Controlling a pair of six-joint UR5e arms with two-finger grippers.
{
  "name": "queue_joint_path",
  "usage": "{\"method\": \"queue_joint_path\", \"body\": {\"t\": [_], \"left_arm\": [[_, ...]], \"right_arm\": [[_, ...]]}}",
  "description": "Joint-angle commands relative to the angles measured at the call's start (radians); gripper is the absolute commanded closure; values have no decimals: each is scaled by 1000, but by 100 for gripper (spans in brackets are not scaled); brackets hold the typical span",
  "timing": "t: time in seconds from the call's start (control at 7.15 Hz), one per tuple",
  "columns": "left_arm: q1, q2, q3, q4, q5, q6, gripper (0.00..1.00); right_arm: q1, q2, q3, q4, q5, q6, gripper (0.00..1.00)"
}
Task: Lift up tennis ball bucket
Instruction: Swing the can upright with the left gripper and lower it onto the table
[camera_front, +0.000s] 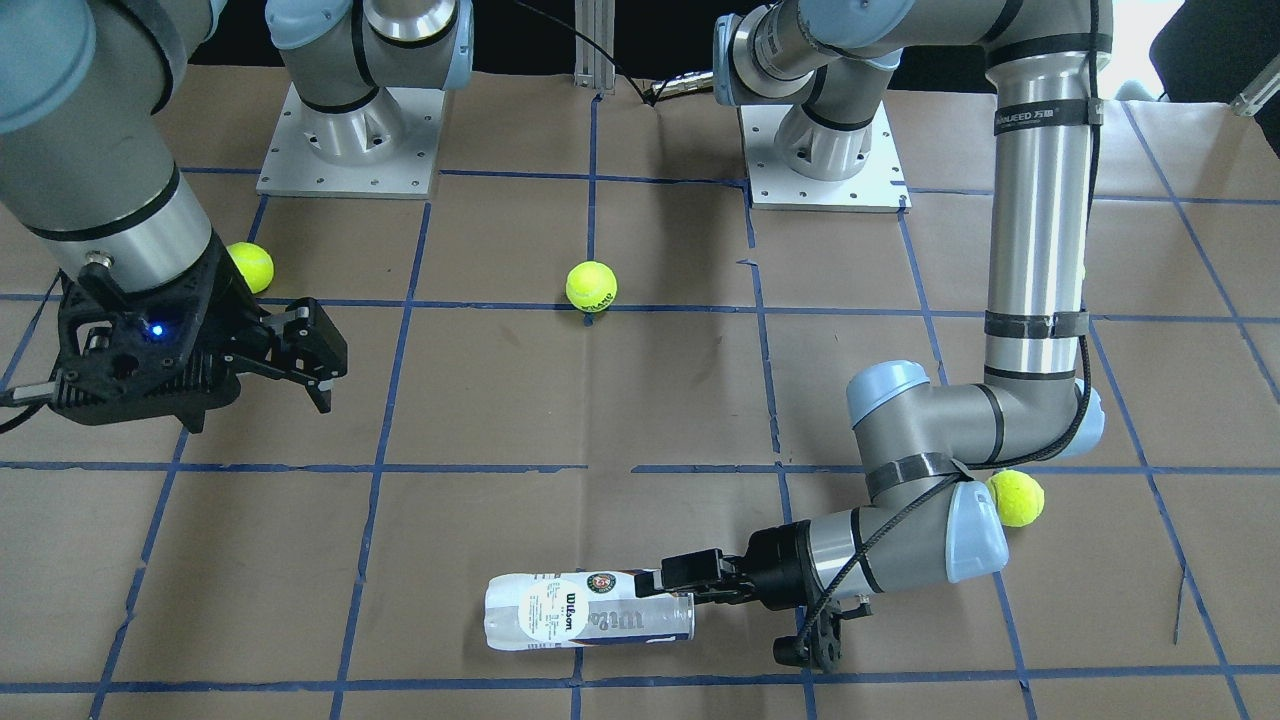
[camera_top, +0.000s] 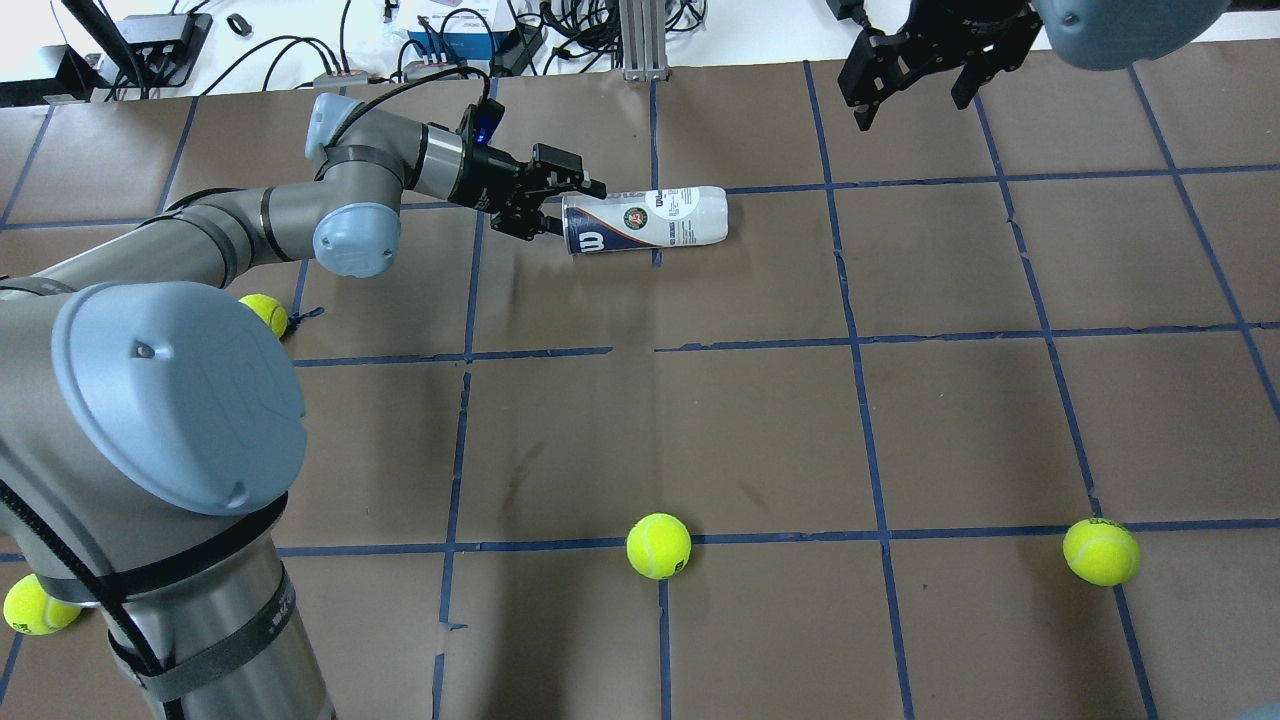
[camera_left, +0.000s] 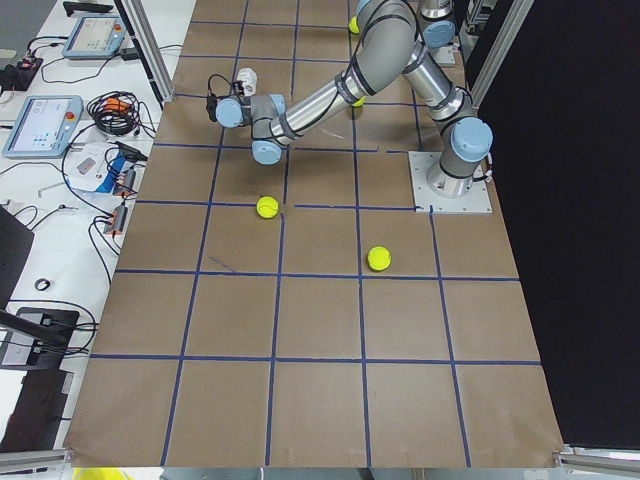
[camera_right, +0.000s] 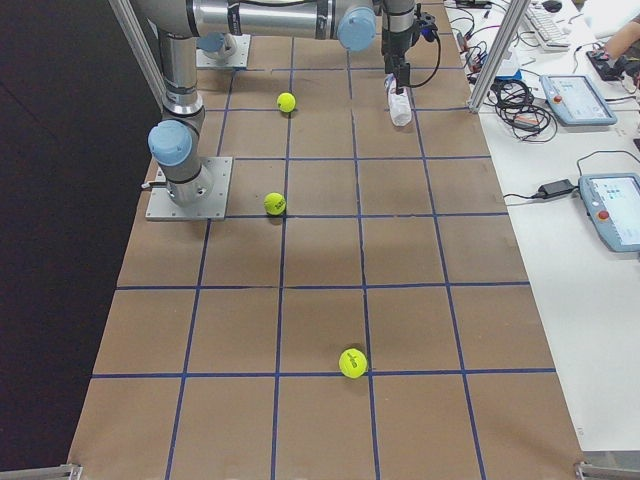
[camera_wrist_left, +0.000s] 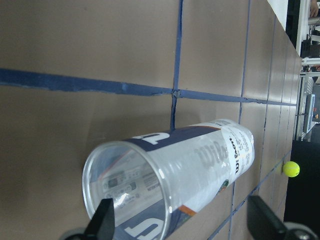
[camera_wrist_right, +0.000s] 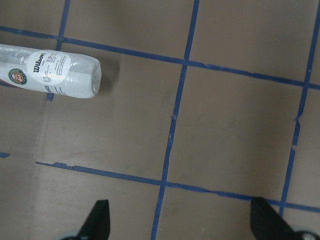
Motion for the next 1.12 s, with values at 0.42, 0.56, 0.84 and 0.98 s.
{"method": "queue_joint_path", "body": {"t": [0.42,0.56,0.84,0.98], "left_arm": [[-38,54,20,8,20,-141,99],[-41,91,20,-4,52,-153,99],[-42,195,21,-42,67,-208,100],[-42,259,23,-61,95,-281,100]], "right_arm": [[-2,-30,14,33,-3,90,0],[-4,-30,16,34,-1,91,0],[-2,-28,52,30,10,123,0],[-1,-31,50,27,10,142,0]]}}
